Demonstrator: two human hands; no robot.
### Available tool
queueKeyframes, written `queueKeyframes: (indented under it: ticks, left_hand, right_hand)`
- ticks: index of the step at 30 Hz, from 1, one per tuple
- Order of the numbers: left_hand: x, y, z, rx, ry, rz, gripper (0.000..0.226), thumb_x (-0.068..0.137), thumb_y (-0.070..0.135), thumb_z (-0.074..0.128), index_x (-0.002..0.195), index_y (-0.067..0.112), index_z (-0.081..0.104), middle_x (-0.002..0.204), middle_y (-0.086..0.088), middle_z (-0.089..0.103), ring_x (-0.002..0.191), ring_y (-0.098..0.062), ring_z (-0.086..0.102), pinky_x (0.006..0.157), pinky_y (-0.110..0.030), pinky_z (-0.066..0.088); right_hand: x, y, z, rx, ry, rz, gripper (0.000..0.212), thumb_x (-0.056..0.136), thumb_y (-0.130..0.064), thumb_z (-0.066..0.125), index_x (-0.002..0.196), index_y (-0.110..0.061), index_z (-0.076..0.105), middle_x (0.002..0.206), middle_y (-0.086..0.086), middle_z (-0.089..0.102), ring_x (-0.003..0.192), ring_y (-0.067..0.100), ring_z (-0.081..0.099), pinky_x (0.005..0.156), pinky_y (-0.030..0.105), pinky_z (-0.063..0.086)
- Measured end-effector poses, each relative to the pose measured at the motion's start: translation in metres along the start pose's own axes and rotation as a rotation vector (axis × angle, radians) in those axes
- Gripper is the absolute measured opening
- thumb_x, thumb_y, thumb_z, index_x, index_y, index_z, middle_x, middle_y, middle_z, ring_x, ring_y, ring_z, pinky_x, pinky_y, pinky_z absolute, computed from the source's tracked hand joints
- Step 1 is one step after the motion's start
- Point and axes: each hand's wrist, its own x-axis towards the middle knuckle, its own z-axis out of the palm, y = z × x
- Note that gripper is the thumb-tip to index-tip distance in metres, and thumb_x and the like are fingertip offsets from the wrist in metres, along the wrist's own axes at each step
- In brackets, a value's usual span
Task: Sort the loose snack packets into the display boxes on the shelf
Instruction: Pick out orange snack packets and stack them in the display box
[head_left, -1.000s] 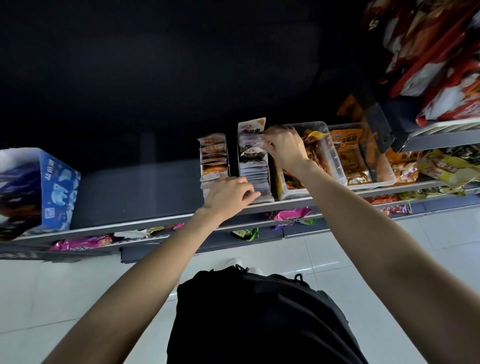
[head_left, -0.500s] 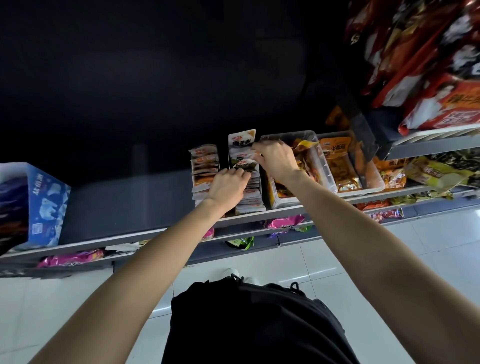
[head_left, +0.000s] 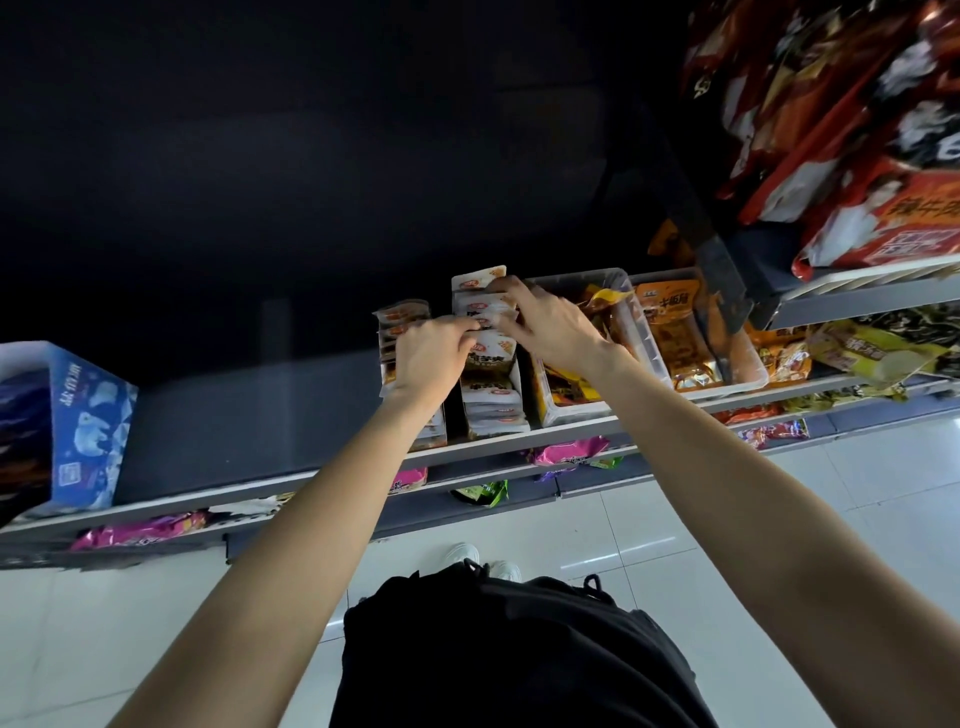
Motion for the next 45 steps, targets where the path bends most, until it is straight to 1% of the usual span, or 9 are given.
queueKeyframes:
  ticks: [4,8,13,20,24,29,35,41,45]
  left_hand:
    - [-0.004,-0.005,0.005,-0.059,0.036,-0.034,0.022,0.086,0.029,0.065,0.105,0.019,0.064,0.102,0.000,0.068,0.086,-0.020,0.067,0.069,-0.033,0.053]
    - [-0.019,-0.007,0.006,0.022,0.100,0.093,0.028,0.082,0.033,0.069,0.098,0.015,0.057,0.097,-0.003,0.060,0.090,-0.021,0.060,0.065,-0.031,0.051]
    - [-0.033,-0.009,0.004,0.087,-0.269,0.329,0.053,0.083,0.053,0.060,0.125,0.021,0.053,0.125,-0.001,0.056,0.118,-0.019,0.047,0.102,-0.032,0.031]
    - [-0.039,0.011,0.011,0.351,-0.170,0.521,0.040,0.082,0.040,0.060,0.117,0.019,0.060,0.112,-0.001,0.065,0.108,-0.021,0.055,0.093,-0.035,0.024]
    - [-0.040,0.012,0.016,0.387,-0.248,0.397,0.035,0.091,0.036,0.053,0.121,0.018,0.056,0.116,-0.001,0.063,0.113,-0.019,0.053,0.099,-0.034,0.027]
    - [-0.026,0.004,0.010,0.252,-0.044,0.320,0.017,0.091,0.020,0.056,0.086,0.021,0.073,0.075,0.004,0.072,0.075,-0.015,0.066,0.079,-0.029,0.038]
    - [-0.021,0.001,0.007,0.102,0.034,0.203,0.010,0.085,0.025,0.065,0.090,0.019,0.072,0.082,0.001,0.073,0.077,-0.019,0.068,0.082,-0.033,0.044]
    - [-0.037,0.001,0.004,0.088,0.195,0.386,0.030,0.083,0.043,0.061,0.097,0.016,0.061,0.097,-0.001,0.062,0.089,-0.020,0.058,0.080,-0.032,0.037]
    - [-0.062,0.004,0.018,0.308,0.014,0.510,0.066,0.068,0.061,0.069,0.117,0.018,0.060,0.107,-0.002,0.064,0.098,-0.020,0.057,0.082,-0.032,0.038]
  right_hand:
    - [-0.004,0.002,0.015,-0.356,-0.057,-0.126,0.072,0.087,-0.038,0.063,0.146,-0.022,0.026,0.144,0.011,0.038,0.119,0.029,0.053,0.086,0.038,0.051]
    - [0.005,0.000,0.023,-0.388,-0.108,-0.070,0.066,0.089,-0.038,0.060,0.145,-0.022,0.030,0.155,0.011,0.016,0.126,0.031,0.047,0.085,0.040,0.054]
    - [0.003,0.003,0.025,-0.299,-0.094,-0.074,0.071,0.086,-0.033,0.066,0.144,-0.019,0.028,0.152,0.011,0.022,0.112,0.032,0.058,0.078,0.037,0.057]
    - [0.003,0.001,0.023,-0.247,-0.074,-0.062,0.071,0.087,-0.030,0.065,0.145,-0.019,0.026,0.153,0.010,0.022,0.107,0.031,0.062,0.079,0.035,0.055]
    - [0.001,0.000,0.025,-0.241,-0.065,-0.053,0.073,0.086,-0.028,0.066,0.146,-0.020,0.025,0.154,0.008,0.020,0.109,0.031,0.061,0.082,0.036,0.054]
    - [-0.001,0.006,0.022,-0.099,-0.071,-0.078,0.071,0.086,-0.024,0.067,0.145,-0.019,0.028,0.152,0.009,0.026,0.105,0.032,0.062,0.082,0.037,0.053]
    - [-0.014,0.012,0.022,0.085,-0.058,-0.143,0.059,0.092,-0.046,0.052,0.143,-0.023,0.032,0.150,0.008,0.028,0.122,0.027,0.049,0.087,0.035,0.049]
    - [-0.017,0.011,0.030,-0.080,0.008,-0.155,0.064,0.086,-0.030,0.065,0.142,-0.020,0.036,0.149,0.011,0.029,0.123,0.033,0.048,0.076,0.042,0.057]
    - [-0.016,0.012,0.032,-0.083,-0.004,-0.141,0.066,0.086,-0.029,0.066,0.142,-0.023,0.034,0.150,0.010,0.026,0.128,0.032,0.043,0.081,0.040,0.054]
